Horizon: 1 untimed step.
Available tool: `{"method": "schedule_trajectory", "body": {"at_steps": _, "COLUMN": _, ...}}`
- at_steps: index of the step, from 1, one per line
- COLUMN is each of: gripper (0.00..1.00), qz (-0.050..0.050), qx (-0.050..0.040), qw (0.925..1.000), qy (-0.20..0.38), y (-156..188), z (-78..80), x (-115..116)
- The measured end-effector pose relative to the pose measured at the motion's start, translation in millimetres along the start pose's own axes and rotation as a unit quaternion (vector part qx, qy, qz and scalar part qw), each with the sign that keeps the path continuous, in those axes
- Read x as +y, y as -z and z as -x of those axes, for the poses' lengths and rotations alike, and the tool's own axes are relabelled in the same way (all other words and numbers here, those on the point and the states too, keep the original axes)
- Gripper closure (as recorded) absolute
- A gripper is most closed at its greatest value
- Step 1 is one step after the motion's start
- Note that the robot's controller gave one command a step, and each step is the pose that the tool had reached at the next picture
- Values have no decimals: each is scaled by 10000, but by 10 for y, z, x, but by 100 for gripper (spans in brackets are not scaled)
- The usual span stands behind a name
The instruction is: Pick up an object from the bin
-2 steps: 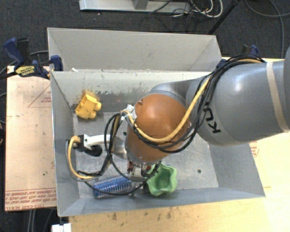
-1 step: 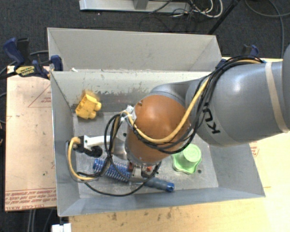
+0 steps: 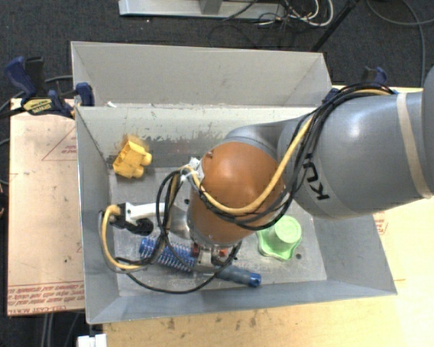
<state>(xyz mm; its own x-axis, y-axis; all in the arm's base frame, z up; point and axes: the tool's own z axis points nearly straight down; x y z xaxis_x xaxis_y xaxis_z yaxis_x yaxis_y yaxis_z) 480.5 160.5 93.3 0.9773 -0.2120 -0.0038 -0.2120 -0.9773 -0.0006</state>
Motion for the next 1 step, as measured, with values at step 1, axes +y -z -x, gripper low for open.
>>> {"method": "schedule_trajectory", "body": {"at_steps": 1, "gripper": 100, "qz": 1, "qx": 0, "qw": 10000, "qy": 0, "y": 1, "z": 0, "x": 0}}
